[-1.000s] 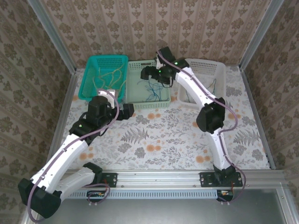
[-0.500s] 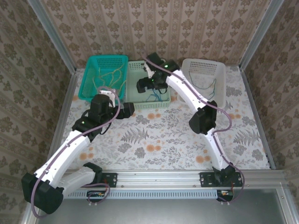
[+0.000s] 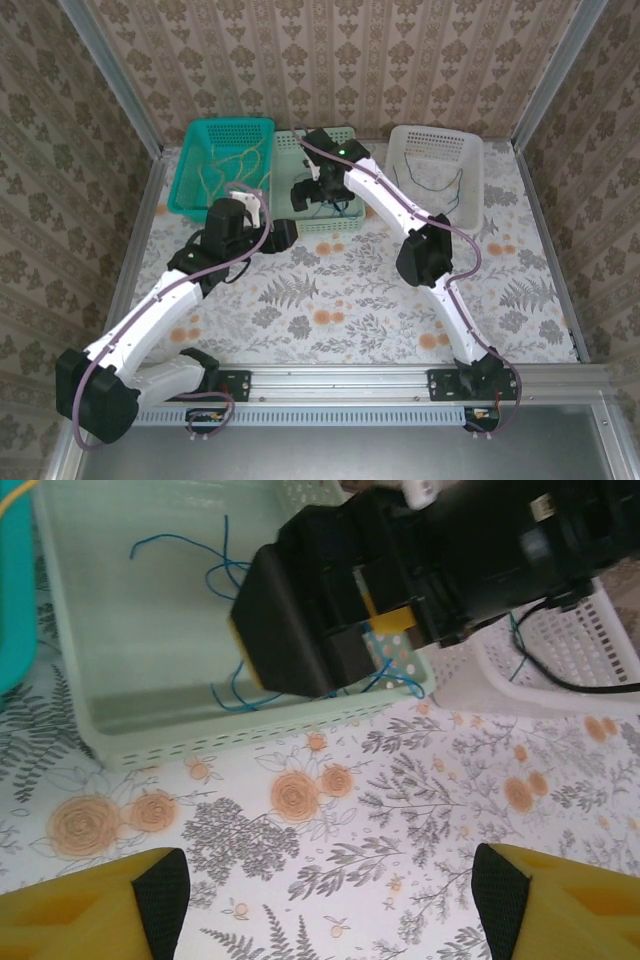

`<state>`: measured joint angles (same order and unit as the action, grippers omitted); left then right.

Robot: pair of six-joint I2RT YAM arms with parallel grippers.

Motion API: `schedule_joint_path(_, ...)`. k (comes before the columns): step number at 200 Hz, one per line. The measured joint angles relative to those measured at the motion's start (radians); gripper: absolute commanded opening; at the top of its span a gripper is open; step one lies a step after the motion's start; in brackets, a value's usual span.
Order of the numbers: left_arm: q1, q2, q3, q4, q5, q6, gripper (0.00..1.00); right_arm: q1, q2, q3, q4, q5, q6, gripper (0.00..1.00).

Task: Untangle the cables

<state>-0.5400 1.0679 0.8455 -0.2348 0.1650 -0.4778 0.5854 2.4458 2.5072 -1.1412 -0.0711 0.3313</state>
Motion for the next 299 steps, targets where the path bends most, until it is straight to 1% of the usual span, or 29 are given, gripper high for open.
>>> schedule_joint_path(27, -0.041, 0.006, 0.000, 0.019, 0.000, 0.002, 0.77, -0.028, -0.052, -0.132, 0.105, -0.076, 0.083, 1.00)
schedule_joint_path(40, -0.062, 0.027, 0.002, 0.029, 0.000, 0.003, 0.75, -0.042, -0.067, -0.145, 0.143, -0.106, 0.119, 0.99)
schedule_joint_path(56, -0.083, 0.069, 0.012, 0.039, 0.000, 0.007, 0.69, -0.056, -0.091, -0.147, 0.185, -0.136, 0.164, 1.00)
schedule_joint_path(64, -0.091, 0.094, 0.019, 0.046, 0.000, 0.011, 0.67, -0.064, -0.106, -0.150, 0.206, -0.150, 0.186, 0.99)
schedule_joint_path(80, -0.102, 0.136, 0.034, 0.061, 0.001, 0.014, 0.67, -0.077, -0.153, -0.180, 0.261, -0.182, 0.235, 1.00)
schedule_joint_path(91, -0.107, 0.159, 0.045, 0.064, 0.004, 0.014, 0.69, -0.088, -0.183, -0.208, 0.298, -0.208, 0.272, 1.00)
schedule_joint_path(111, -0.107, 0.198, 0.074, 0.068, 0.003, 0.018, 0.72, -0.105, -0.229, -0.256, 0.367, -0.261, 0.332, 0.99)
schedule_joint_path(136, -0.105, 0.242, 0.114, 0.091, 0.002, 0.032, 0.78, -0.115, -0.247, -0.277, 0.424, -0.311, 0.386, 0.99)
schedule_joint_path(153, -0.100, 0.285, 0.156, 0.111, 0.004, 0.043, 0.79, -0.119, -0.261, -0.304, 0.463, -0.336, 0.425, 1.00)
schedule_joint_path(169, -0.092, 0.338, 0.196, 0.143, 0.011, 0.048, 0.79, -0.120, -0.279, -0.338, 0.496, -0.357, 0.458, 0.99)
schedule_joint_path(218, -0.056, 0.480, 0.259, 0.220, 0.035, 0.057, 0.69, -0.127, -0.328, -0.415, 0.591, -0.406, 0.541, 0.99)
schedule_joint_path(229, -0.049, 0.510, 0.279, 0.220, 0.040, 0.066, 0.65, -0.131, -0.335, -0.424, 0.606, -0.414, 0.555, 1.00)
schedule_joint_path(238, -0.047, 0.535, 0.304, 0.216, 0.044, 0.076, 0.59, -0.135, -0.340, -0.430, 0.620, -0.417, 0.563, 0.99)
schedule_joint_path(247, -0.047, 0.558, 0.333, 0.213, 0.048, 0.091, 0.49, -0.138, -0.344, -0.437, 0.626, -0.420, 0.568, 0.99)
schedule_joint_path(260, -0.047, 0.586, 0.370, 0.212, 0.057, 0.106, 0.32, -0.143, -0.350, -0.444, 0.635, -0.428, 0.577, 0.99)
schedule_joint_path(271, -0.047, 0.603, 0.391, 0.211, 0.064, 0.112, 0.19, -0.146, -0.356, -0.454, 0.649, -0.433, 0.586, 1.00)
schedule_joint_path(286, -0.046, 0.613, 0.403, 0.210, 0.074, 0.129, 0.08, -0.155, -0.370, -0.473, 0.660, -0.436, 0.589, 1.00)
schedule_joint_path(299, -0.042, 0.614, 0.403, 0.209, 0.080, 0.135, 0.01, -0.165, -0.384, -0.496, 0.668, -0.439, 0.590, 1.00)
